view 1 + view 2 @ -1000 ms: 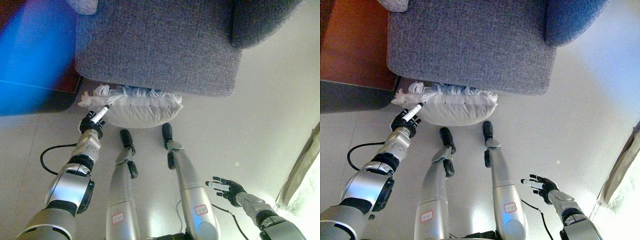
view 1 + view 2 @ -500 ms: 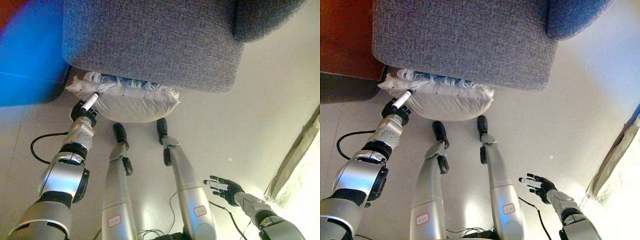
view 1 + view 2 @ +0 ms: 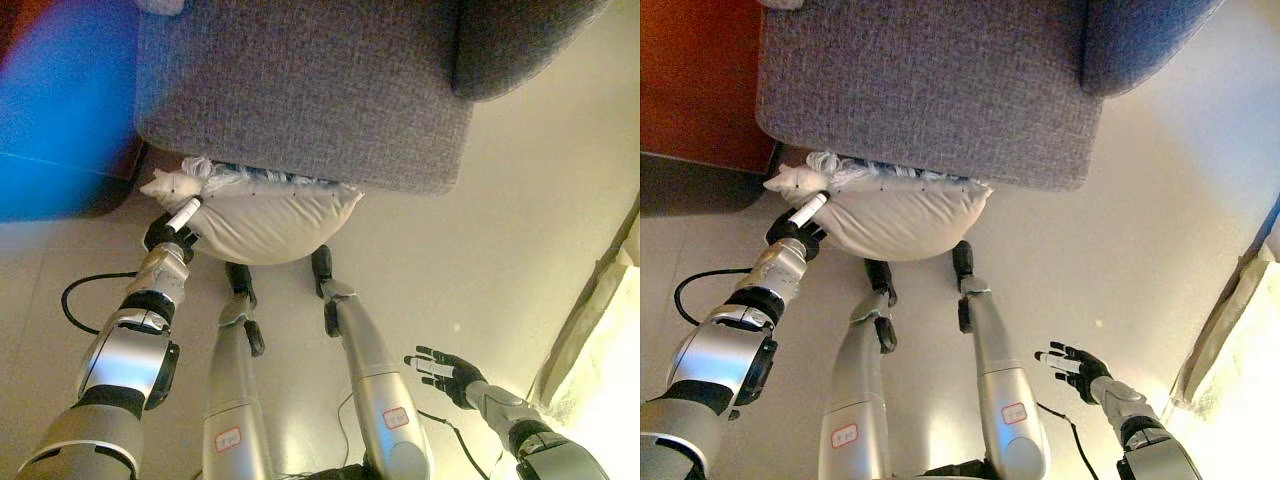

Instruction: Pick up the pillow and put it on the sofa.

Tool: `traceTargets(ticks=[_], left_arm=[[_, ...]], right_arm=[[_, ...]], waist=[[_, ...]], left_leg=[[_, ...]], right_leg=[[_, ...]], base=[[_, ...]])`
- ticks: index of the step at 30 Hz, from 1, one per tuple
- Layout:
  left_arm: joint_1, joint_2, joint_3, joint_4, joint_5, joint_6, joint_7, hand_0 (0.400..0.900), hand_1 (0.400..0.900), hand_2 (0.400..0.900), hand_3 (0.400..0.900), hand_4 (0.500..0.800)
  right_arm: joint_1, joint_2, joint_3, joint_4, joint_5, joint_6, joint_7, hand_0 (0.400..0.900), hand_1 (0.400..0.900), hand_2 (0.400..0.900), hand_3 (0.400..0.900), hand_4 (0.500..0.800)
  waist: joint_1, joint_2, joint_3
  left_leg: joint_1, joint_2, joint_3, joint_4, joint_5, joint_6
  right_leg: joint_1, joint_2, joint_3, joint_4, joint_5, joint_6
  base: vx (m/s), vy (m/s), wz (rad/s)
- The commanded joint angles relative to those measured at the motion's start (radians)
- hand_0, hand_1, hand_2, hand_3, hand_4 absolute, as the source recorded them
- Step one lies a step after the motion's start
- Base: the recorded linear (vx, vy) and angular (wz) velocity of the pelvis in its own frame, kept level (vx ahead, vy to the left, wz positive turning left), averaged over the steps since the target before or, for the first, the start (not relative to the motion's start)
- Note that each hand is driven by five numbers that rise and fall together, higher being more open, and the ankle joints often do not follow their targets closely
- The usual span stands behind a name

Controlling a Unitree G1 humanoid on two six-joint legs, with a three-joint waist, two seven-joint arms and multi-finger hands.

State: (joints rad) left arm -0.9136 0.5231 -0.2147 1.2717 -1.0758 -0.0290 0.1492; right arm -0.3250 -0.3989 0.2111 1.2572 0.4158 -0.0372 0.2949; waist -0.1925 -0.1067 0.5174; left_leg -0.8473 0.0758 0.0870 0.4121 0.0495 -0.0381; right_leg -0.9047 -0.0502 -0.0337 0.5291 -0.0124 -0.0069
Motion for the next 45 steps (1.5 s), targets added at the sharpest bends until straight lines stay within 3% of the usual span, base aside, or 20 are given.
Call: traceTargets(ticks=[1, 13, 22, 30, 34, 41, 45], left_arm=[[-0.015, 0.022, 0.032, -0.042, -0.017, -0.051, -0.044, 0.400, 0.400, 0.400, 0.400, 0.500], [0.130, -0.016, 0.042, -0.072, 0.060, -0.030, -0.068, 0.400, 0.400, 0.400, 0.400, 0.500], [0.240, -0.036, 0.032, -0.150, 0.092, -0.052, -0.083, 0.400, 0.400, 0.400, 0.400, 0.500], [0.379, -0.080, 0.034, -0.190, 0.180, -0.064, -0.087, 0.400, 0.400, 0.400, 0.400, 0.500], [0.445, -0.106, 0.026, -0.224, 0.277, -0.053, -0.081, 0.400, 0.400, 0.400, 0.400, 0.500], [0.496, -0.076, -0.022, -0.330, 0.434, 0.000, -0.053, 0.400, 0.400, 0.400, 0.400, 0.500], [0.460, 0.007, -0.055, -0.390, 0.582, 0.032, -0.096, 0.400, 0.400, 0.400, 0.400, 0.500]], right_arm=[[0.125, -0.063, 0.021, 0.024, -0.018, -0.002, -0.009, 0.900, 0.900, 0.900, 0.900, 0.800], [0.144, -0.046, 0.049, -0.022, -0.054, 0.042, -0.060, 0.900, 0.900, 0.900, 0.900, 0.800], [0.165, -0.032, 0.050, -0.040, -0.089, 0.062, -0.077, 0.900, 0.900, 0.900, 0.900, 0.800], [0.225, -0.004, 0.006, -0.030, -0.129, 0.063, -0.088, 0.900, 0.900, 0.900, 0.900, 0.800], [0.259, 0.008, -0.030, -0.013, -0.145, 0.070, -0.079, 0.900, 0.900, 0.900, 0.900, 0.800], [0.304, 0.037, -0.035, -0.010, -0.138, 0.108, -0.091, 0.900, 0.900, 0.900, 0.900, 0.800], [0.304, 0.040, -0.030, -0.008, -0.112, 0.129, -0.098, 0.900, 0.900, 0.900, 0.900, 0.800]], waist=[[-0.009, 0.025, -0.008], [0.006, 0.059, -0.094], [0.020, 0.093, -0.159], [0.029, 0.123, -0.254], [0.036, 0.143, -0.318], [0.036, 0.182, -0.408], [0.037, 0.200, -0.425]], left_leg=[[0.024, -0.029, 0.023, 0.138, -0.143, -0.045], [0.251, -0.043, 0.072, -0.020, -0.108, -0.041], [0.440, -0.068, 0.091, -0.163, -0.088, -0.029], [0.650, -0.098, 0.090, -0.315, -0.072, -0.016], [0.750, -0.111, 0.079, -0.371, -0.078, -0.010], [0.884, -0.126, 0.080, -0.431, -0.089, 0.001], [0.928, -0.132, 0.082, -0.449, -0.093, 0.006]], right_leg=[[0.103, 0.038, -0.008, -0.100, -0.038, 0.033], [0.313, 0.016, -0.001, -0.212, -0.035, 0.047], [0.477, -0.004, -0.005, -0.299, -0.030, 0.068], [0.675, -0.020, -0.020, -0.424, -0.007, 0.091], [0.781, -0.024, -0.033, -0.485, 0.000, 0.096], [0.895, -0.025, -0.039, -0.534, 0.016, 0.103], [0.933, -0.025, -0.046, -0.548, 0.018, 0.105]], base=[[0.02, 0.035, -0.03], [0.03, 0.069, -0.08], [0.04, 0.060, -0.07], [0.09, 0.025, -0.05], [0.18, -0.013, 0.01], [0.13, -0.007, 0.00], [0.00, 0.002, 0.03]])
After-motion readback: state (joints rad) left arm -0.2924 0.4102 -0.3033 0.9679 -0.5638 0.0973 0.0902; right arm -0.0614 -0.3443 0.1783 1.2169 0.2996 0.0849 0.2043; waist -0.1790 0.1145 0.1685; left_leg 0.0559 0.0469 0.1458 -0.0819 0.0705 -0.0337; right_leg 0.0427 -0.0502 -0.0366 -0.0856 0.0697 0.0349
